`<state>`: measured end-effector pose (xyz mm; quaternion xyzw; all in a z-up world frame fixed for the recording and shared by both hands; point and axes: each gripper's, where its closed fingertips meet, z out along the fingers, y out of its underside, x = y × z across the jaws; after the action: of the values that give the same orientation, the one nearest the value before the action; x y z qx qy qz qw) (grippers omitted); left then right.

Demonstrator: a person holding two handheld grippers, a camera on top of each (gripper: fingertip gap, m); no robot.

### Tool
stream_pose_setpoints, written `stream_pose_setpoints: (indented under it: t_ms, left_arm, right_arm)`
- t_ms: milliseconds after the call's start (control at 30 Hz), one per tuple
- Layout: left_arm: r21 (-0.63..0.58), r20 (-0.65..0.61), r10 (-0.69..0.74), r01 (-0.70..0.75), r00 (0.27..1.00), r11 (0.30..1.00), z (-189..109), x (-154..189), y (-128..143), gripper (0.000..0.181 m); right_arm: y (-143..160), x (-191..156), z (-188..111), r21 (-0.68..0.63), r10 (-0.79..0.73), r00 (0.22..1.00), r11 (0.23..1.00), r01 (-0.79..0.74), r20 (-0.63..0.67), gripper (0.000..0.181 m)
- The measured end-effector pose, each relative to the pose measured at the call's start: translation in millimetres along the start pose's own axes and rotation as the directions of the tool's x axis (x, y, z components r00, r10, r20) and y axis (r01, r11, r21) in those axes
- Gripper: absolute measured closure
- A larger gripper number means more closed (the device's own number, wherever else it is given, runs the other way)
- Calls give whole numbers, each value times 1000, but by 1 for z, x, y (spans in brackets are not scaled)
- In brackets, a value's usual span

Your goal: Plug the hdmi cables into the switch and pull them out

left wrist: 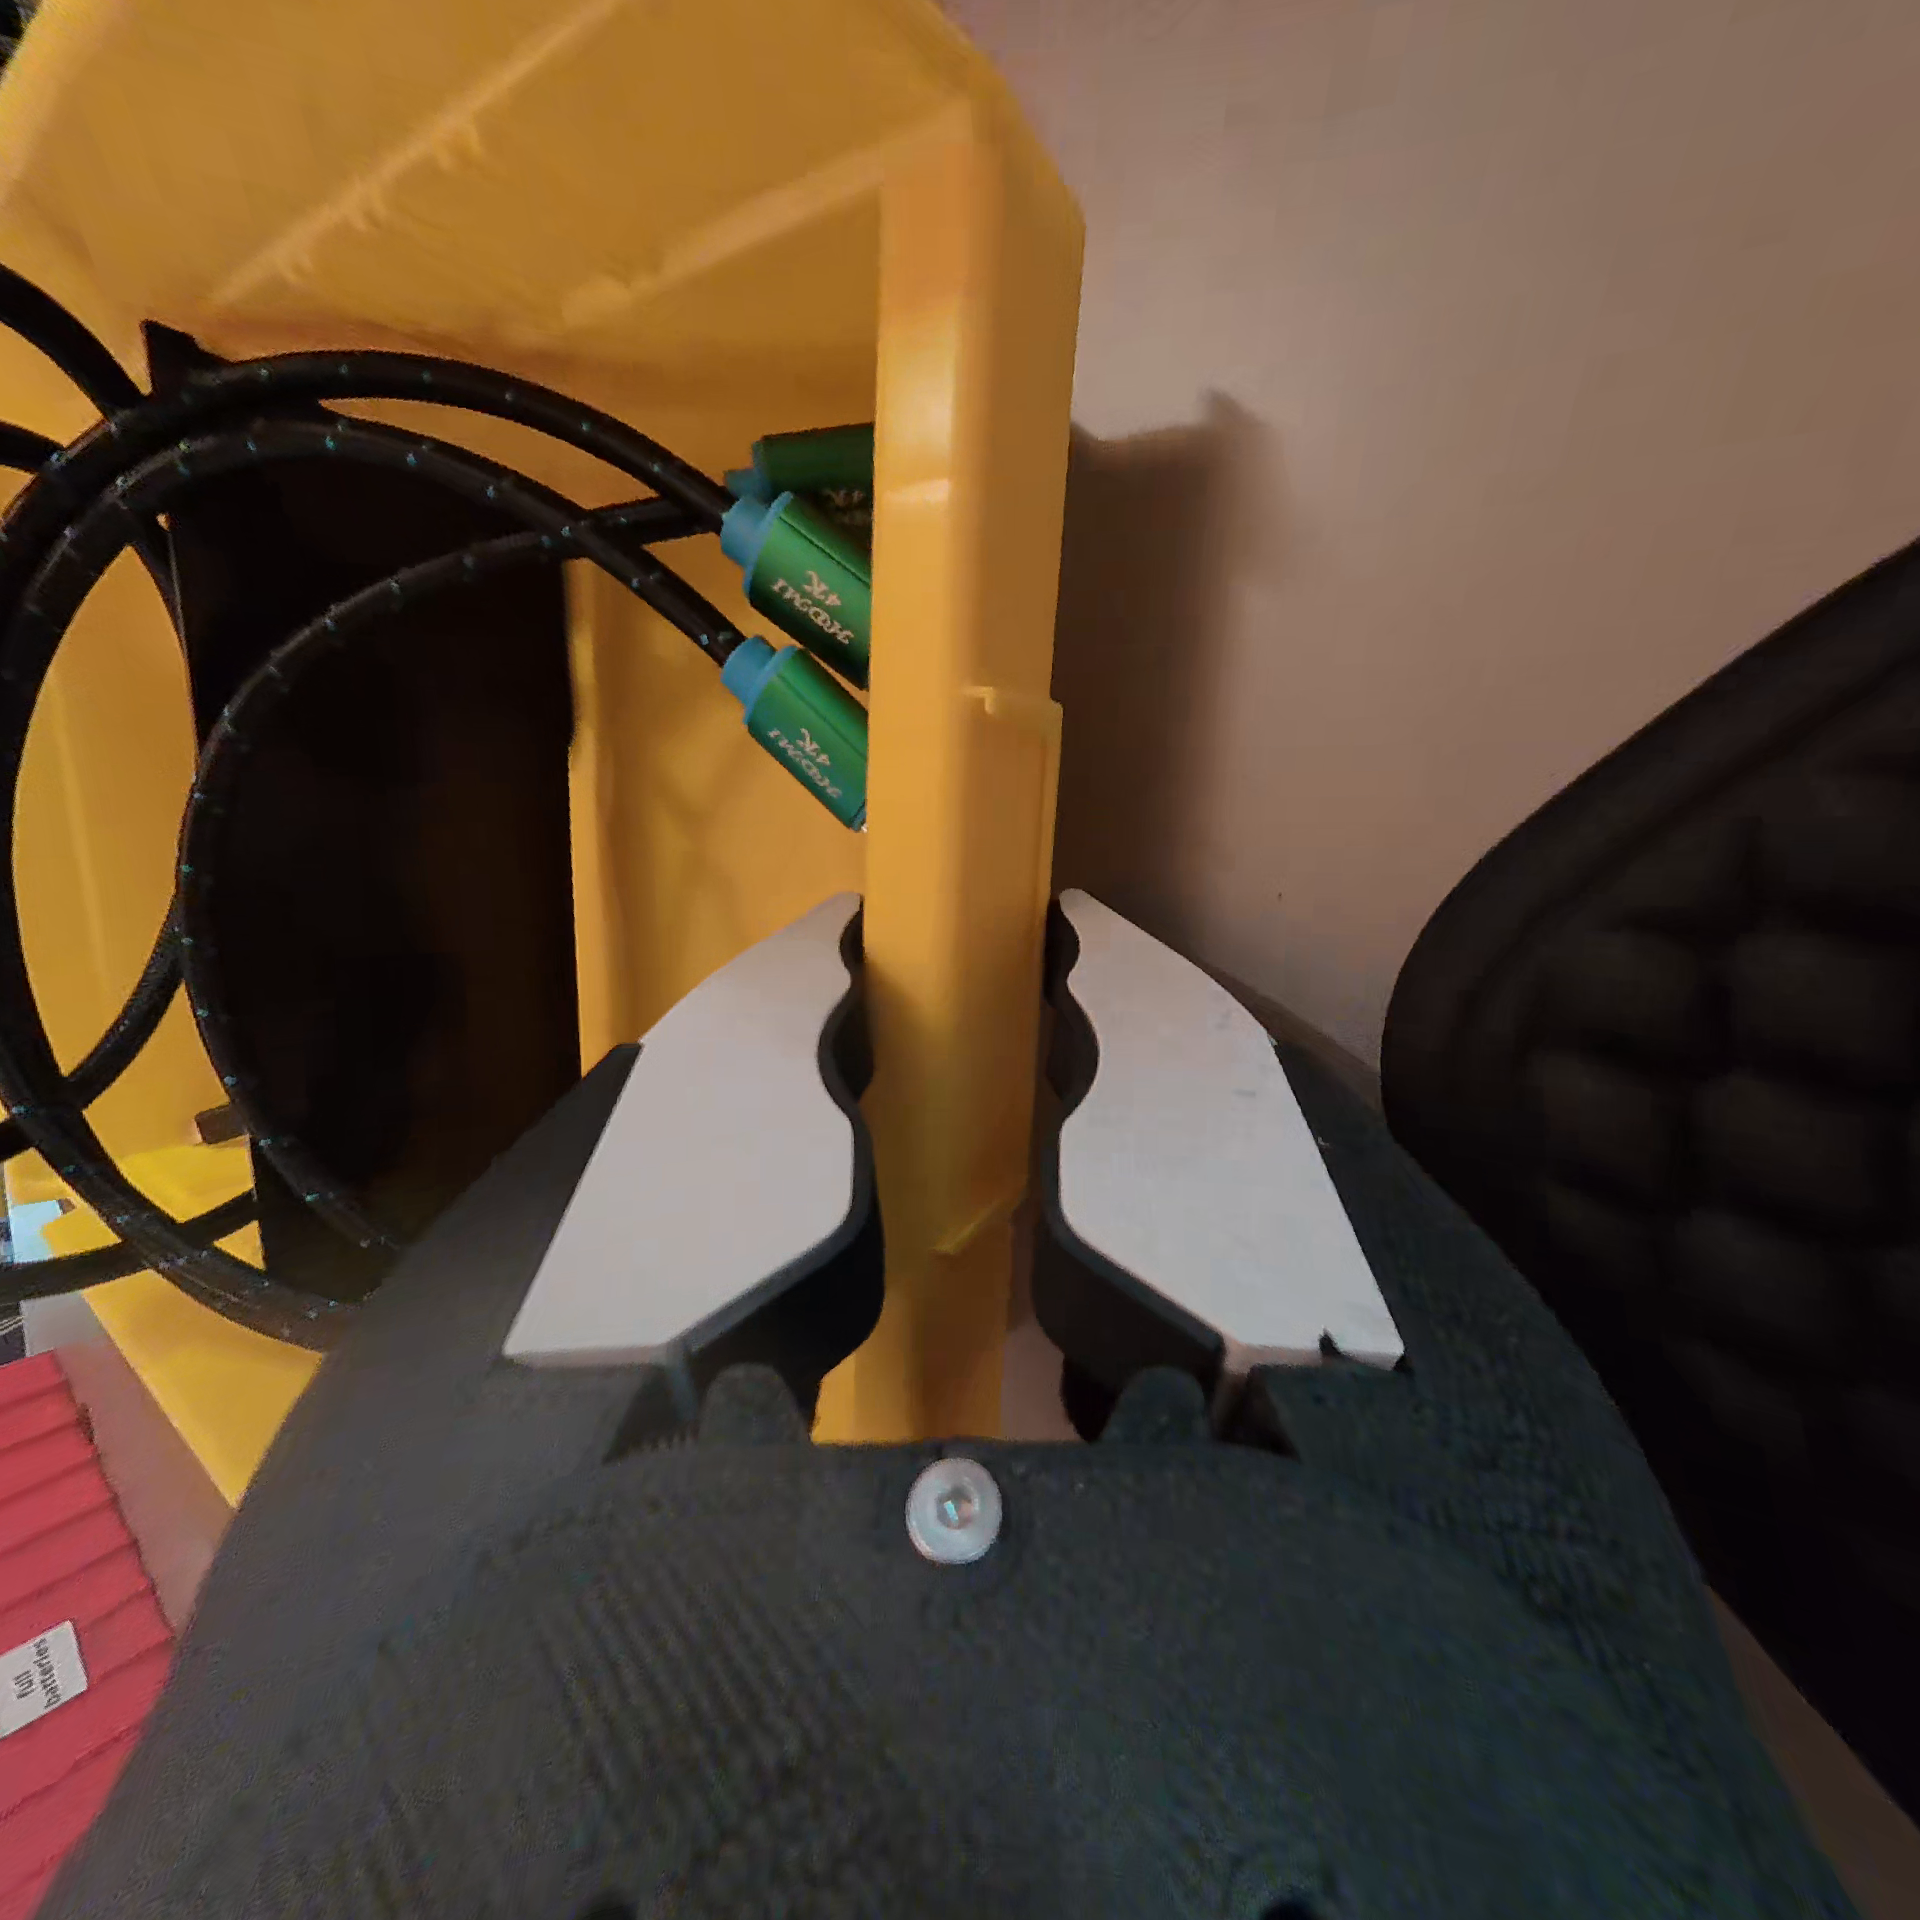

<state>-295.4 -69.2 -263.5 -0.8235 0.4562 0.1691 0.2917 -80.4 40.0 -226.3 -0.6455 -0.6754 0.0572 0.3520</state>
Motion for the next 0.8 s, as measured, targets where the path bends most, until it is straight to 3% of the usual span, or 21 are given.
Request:
stream_pose_setpoints:
  t_ms: [167,300,467,800]
  left_arm:
    - [-11,-5,-5,5,1000,1000,7,-4,-11,151]
    - [-1,-5,-4,4,1000,1000,17,-11,-21,151]
    - [17,-1,-7,7,1000,1000,33,-28,-32,150]
    - [0,18,-74,74,997,997,58,-59,-40,149]
  right_arm:
    - [61,11,-39,-51,41,994,998,-46,-98,152]
    - [112,17,-60,-163,-2,986,986,-26,-165,152]
    - [154,25,-77,-236,-61,985,971,22,-159,152]
    - [188,64,-72,-307,-123,983,949,76,-137,152]
